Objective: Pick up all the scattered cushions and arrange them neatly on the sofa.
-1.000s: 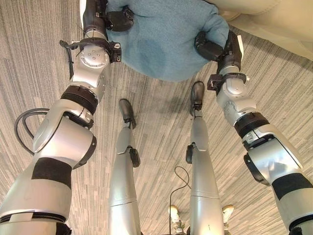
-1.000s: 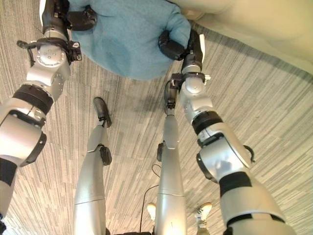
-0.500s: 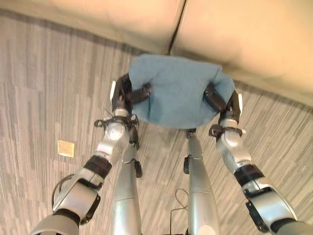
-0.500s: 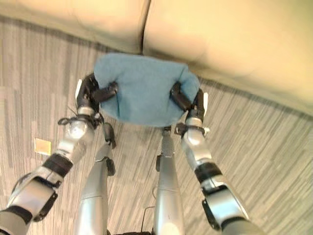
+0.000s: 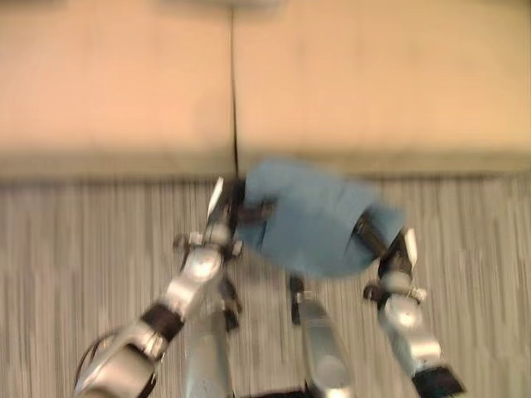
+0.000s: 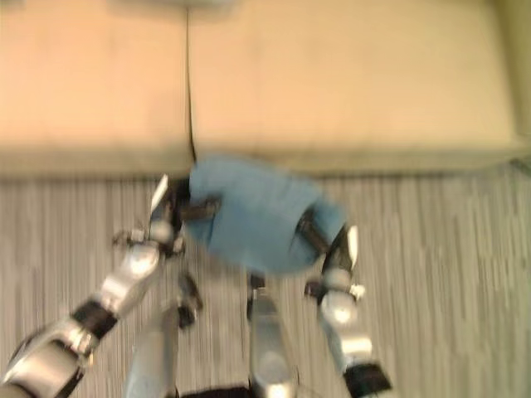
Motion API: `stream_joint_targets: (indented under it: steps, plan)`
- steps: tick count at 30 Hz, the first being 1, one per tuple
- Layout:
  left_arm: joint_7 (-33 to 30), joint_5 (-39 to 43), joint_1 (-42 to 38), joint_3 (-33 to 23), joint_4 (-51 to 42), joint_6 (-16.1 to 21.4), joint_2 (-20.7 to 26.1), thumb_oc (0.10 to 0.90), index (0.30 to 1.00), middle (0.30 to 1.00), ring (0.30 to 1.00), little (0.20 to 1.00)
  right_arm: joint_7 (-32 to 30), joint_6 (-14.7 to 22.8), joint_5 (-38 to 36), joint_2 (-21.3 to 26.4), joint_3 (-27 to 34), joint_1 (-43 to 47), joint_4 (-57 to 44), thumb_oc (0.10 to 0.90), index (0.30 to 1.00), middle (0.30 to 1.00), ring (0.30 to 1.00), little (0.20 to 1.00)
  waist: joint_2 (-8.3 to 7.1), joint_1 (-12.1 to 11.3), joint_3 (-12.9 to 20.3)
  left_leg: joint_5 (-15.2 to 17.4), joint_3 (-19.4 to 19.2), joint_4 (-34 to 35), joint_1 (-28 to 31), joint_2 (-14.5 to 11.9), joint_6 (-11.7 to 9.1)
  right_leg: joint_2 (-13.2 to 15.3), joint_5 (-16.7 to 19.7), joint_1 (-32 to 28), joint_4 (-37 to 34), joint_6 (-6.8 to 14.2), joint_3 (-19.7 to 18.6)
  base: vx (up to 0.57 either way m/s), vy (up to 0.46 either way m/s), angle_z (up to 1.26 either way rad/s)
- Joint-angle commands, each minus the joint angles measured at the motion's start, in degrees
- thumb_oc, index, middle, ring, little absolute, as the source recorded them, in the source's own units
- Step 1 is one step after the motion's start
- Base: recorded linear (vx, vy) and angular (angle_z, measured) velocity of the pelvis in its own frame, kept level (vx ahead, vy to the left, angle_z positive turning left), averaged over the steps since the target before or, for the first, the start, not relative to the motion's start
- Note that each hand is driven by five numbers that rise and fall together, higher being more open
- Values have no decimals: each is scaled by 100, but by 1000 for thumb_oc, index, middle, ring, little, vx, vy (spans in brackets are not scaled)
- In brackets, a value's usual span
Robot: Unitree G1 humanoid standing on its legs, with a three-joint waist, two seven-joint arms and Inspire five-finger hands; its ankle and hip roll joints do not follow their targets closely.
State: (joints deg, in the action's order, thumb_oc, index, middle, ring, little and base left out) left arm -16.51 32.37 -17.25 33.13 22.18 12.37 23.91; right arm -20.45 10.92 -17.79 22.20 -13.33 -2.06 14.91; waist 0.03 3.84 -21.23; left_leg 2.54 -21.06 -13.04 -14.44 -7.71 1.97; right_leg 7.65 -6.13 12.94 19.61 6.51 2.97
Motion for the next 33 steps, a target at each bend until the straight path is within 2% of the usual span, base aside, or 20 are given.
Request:
stream_joint_targets:
  steps: [1,2,4,6,7,8,12,13,14,18,20,21,22,23,26,27,28,30,31,33]
  plan:
    - [790,-447,-941,605,-932,624,-1153,400,300,300,300,300,415,583,343,-168,-348,944,-645,400,300,300,300,300,16,200,931,-190,555,687,-136,-84,-524,4,36,-530,-438,265,12,-313,-592,-45]
    - [759,-420,-950,502,-861,635,-1184,400,300,300,300,300,473,562,440,-54,-498,1020,-671,400,300,300,300,300,50,236,1196,-713,547,1055,-51,-498,-720,-561,-251,-600,-1035,-76,-560,-366,-680,-22]
    - [707,-341,-963,410,-861,662,-1228,400,300,300,300,300,482,575,433,1,-496,1003,-663,400,300,300,300,300,-3,214,1164,-679,1065,1051,4,-500,-720,-728,-207,-570,-1098,-203,-756,-287,-518,-59]
    - [707,-341,-966,409,-861,662,-1230,400,300,300,300,300,482,575,433,2,-496,1006,-663,400,300,300,300,300,12,209,1180,-692,1069,1051,-23,-518,-726,-746,-185,-546,-1108,-210,-757,-96,-224,-120]
    - [606,-446,-962,333,-1004,697,-1194,400,300,300,300,300,469,638,414,76,-419,1006,-588,400,300,300,300,300,-67,47,1124,-401,2694,619,-158,210,-677,-989,61,-604,-1145,-290,-1363,-116,-409,-45]
    - [563,-573,-956,315,-978,697,-1185,400,300,300,300,300,474,648,428,89,-410,1020,-550,400,300,300,300,300,-69,-8,1112,-248,3137,393,-194,625,-642,-1107,111,-690,-1216,-309,-1613,-114,-463,-52]
    - [577,-641,-810,274,-905,709,-1196,400,300,300,300,300,551,663,455,197,-404,891,-535,400,300,300,300,300,31,58,1247,127,3055,243,84,1227,-525,-1265,282,-815,-1369,-209,-2065,29,-94,-141]
    - [524,-730,-798,267,-824,661,-1217,400,300,300,300,300,551,595,557,194,-368,882,-539,400,300,300,300,300,118,53,1348,292,3346,145,180,1807,-416,-1413,439,-773,-1440,-93,-2541,83,13,-107]
    - [549,-720,-797,302,-781,661,-1260,400,300,300,300,300,536,599,621,193,-360,901,-545,400,300,300,300,300,262,99,1428,318,3408,417,328,1825,-254,-1575,406,-765,-1451,-71,-2723,93,24,-149]
    - [565,-781,-814,370,-718,698,-1324,400,300,300,300,300,585,629,657,225,-331,800,-628,400,300,300,300,300,352,137,1513,209,3231,774,526,1749,-118,-1655,448,-682,-1351,19,-2851,56,11,-186]
    - [471,-1000,-948,443,-643,693,-1315,400,300,300,300,300,625,570,612,131,-396,868,-641,400,300,300,300,300,427,261,1464,92,3007,1067,606,1574,-112,-1695,371,-351,-974,241,-2762,64,-42,-33]
    - [413,-1009,-965,402,-654,728,-1318,400,300,300,300,300,653,552,651,77,-442,917,-605,400,300,300,300,300,474,238,1408,114,2928,1100,653,1472,-107,-1543,305,-187,-866,267,-2453,127,-167,-105]
    - [433,-1058,-975,400,-694,754,-1282,400,300,300,300,300,661,548,719,81,-507,892,-558,400,300,300,300,300,532,231,1382,126,2685,1196,788,1274,-122,-1186,237,-71,-854,166,-1759,124,-154,-203]
    - [433,-1058,-977,399,-693,754,-1281,400,300,300,300,300,661,548,719,80,-507,895,-558,400,300,300,300,300,532,228,1393,112,2682,1202,773,1271,-126,-1188,254,-58,-866,166,-1763,222,-266,-229]
    - [431,-1100,-955,411,-556,712,-1329,400,300,300,300,300,641,498,848,123,-540,891,-471,400,300,300,300,300,733,366,1370,398,1934,1277,1177,844,-252,-467,502,256,-1227,220,-1004,234,-281,-105]
    - [431,-1100,-955,411,-556,712,-1329,400,300,300,300,300,641,498,848,123,-540,891,-470,400,300,300,300,300,733,364,1372,397,1932,1277,1174,844,-252,-467,503,259,-1227,220,-1005,266,-432,-109]
    - [483,-1072,-881,392,-597,711,-1277,400,300,300,300,300,643,496,840,152,-502,824,-501,400,300,300,300,300,682,342,1424,554,1692,1228,1365,694,-344,-242,568,189,-1479,242,-650,249,-446,-78]
    - [494,-1064,-812,397,-641,697,-1225,400,300,300,300,300,682,496,861,192,-490,718,-539,400,300,300,300,300,603,338,1486,620,1653,1139,1417,615,-379,-304,567,103,-1531,217,-705,273,-476,-57]
    - [600,-941,-736,377,-617,693,-1236,400,300,300,300,300,701,517,803,249,-437,602,-574,400,300,300,300,300,552,364,1553,649,1612,738,1413,399,-479,-453,516,-10,-1522,151,-827,290,-489,-11]
    - [667,-808,-686,338,-591,707,-1217,400,300,300,300,300,777,540,767,332,-433,531,-651,400,300,300,300,300,473,314,1427,91,1678,-698,947,-32,-585,-730,511,-293,-1418,-81,-904,276,-569,-8]
